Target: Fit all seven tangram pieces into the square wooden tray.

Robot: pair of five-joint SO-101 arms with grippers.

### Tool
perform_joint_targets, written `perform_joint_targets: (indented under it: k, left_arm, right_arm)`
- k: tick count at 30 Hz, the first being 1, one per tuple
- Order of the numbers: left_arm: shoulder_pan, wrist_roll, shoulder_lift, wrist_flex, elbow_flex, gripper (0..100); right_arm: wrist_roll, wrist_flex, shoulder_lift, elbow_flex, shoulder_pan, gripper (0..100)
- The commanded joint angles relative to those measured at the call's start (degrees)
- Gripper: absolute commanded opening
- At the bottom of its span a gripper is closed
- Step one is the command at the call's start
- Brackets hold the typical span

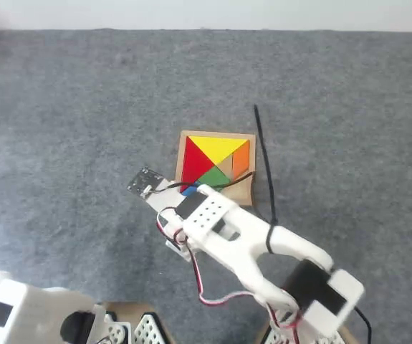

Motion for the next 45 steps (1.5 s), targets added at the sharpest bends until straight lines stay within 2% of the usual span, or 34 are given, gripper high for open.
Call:
perform_joint_targets:
  k: [1,6,24,34,36,39,45]
  left_arm:
    - [-0.4,0.0,-3.5,-1.1,-0.7,25]
    - [-0.1,0.0,-3.5,-1.1,-0.7,25]
    - [-0.1,0.0,-3.5,-1.1,-0.7,25]
    - [-0.4,0.0,-3.5,-1.1,-0.7,25]
    - [-0.4,0.0,-3.5,-1.1,-0.7,25]
    - [-0.4,0.0,-3.5,-1.1,-0.7,25]
    - [-0.4,0.0,-3.5,-1.1,-0.7,25]
  right_arm:
    - [-2.6,-0.7,0.6,-4.7,-0.2,22.3]
    - [-6.5,-1.0,1.3,-5.7,-0.2,22.3]
    - [-6.5,-2.2,2.8,-4.0,-2.6,22.3]
    - [-6.4,-1.6,8.0,-4.9,0.5,21.9]
    - [-6.4,-1.6,8.0,-4.9,0.6,19.2]
    - [-5.9,-1.6,8.0,-4.9,0.6,8.4]
    - [-5.5,2.2,7.9,-6.4,1.0,9.2]
